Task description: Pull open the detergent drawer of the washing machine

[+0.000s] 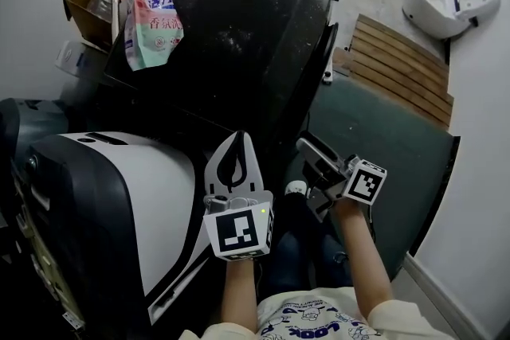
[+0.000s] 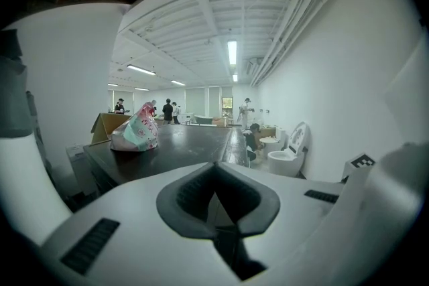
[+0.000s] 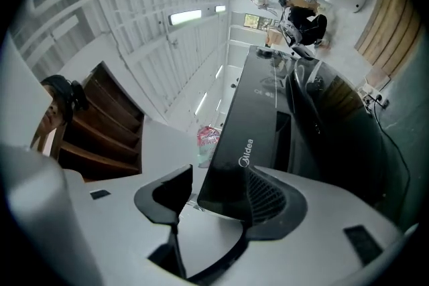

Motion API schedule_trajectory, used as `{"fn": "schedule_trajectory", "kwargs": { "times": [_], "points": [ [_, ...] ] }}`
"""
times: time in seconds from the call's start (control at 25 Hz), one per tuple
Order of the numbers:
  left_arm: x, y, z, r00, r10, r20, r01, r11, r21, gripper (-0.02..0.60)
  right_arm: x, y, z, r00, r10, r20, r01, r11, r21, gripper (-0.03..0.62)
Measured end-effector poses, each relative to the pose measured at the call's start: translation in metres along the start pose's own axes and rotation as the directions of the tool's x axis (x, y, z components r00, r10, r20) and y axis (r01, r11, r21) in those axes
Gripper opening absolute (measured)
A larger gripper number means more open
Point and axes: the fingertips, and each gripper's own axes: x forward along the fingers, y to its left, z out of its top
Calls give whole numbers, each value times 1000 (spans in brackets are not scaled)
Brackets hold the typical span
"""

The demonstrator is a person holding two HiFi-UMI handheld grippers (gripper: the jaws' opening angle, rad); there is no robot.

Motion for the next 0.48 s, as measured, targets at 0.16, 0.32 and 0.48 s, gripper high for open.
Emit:
{"fn": "schedule_trajectory", "kwargs": {
  "times": [0.16,0.32,0.48],
  "points": [
    [5,-4,-9,1000,-2,-1,2,1000,-8,14,5,-16,1,1000,12,16,-13,1000,27,244],
    [9,-6,-16,1000,1,0,-1,1000,-18,14,10,-30,3,999,28,21,-29,999,37,244],
    [14,-8,-22,1000,0,2,0,1000,-23,14,15,-44,2,999,37,14,-38,998,45,244]
  ]
}}
